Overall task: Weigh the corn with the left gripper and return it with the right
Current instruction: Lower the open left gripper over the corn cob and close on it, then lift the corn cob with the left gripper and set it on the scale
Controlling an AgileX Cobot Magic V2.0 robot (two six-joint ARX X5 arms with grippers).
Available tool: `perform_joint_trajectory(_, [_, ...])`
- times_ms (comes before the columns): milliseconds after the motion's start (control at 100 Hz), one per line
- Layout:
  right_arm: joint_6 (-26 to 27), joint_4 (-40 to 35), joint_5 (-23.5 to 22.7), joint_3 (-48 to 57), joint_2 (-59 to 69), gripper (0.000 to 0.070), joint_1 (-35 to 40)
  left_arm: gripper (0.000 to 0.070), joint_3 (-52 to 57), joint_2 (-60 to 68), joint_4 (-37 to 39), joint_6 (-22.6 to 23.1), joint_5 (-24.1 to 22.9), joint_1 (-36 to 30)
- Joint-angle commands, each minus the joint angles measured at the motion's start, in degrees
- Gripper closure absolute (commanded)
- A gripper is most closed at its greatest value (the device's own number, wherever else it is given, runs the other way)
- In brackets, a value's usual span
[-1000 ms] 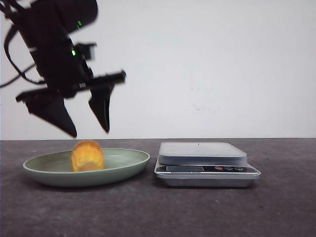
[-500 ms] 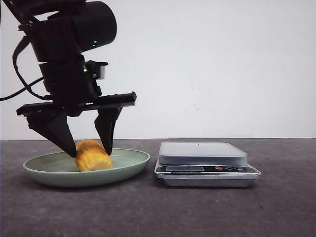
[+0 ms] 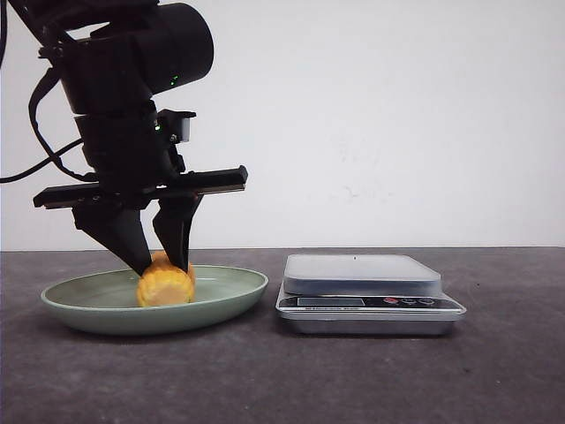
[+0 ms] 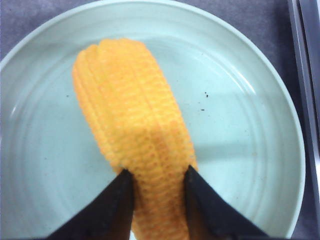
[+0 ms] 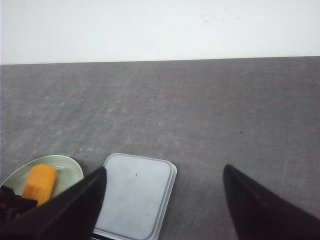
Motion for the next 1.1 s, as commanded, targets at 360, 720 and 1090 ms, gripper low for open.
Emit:
perform_joint_trajectory(360, [-0.46,0.31,0.04,1.20,0.28,0.0236,0.26,0.0697,16.48,-4.79,-9.68,6.64,2.08,-4.04])
perform_joint_trajectory(720, [-0.46,0.26,0.04,1.22,0.26,0.0236,0.26,0.0696,28.70,4.74,-6.47,7.78,5.35,-10.03])
perform_joint_trajectory(1090, [-0.94,-2.19,0.22,1.20,0.26,0.0236,0.26,0.0696,31.17,19.10,-0.79,5.73,5.31,-11.06])
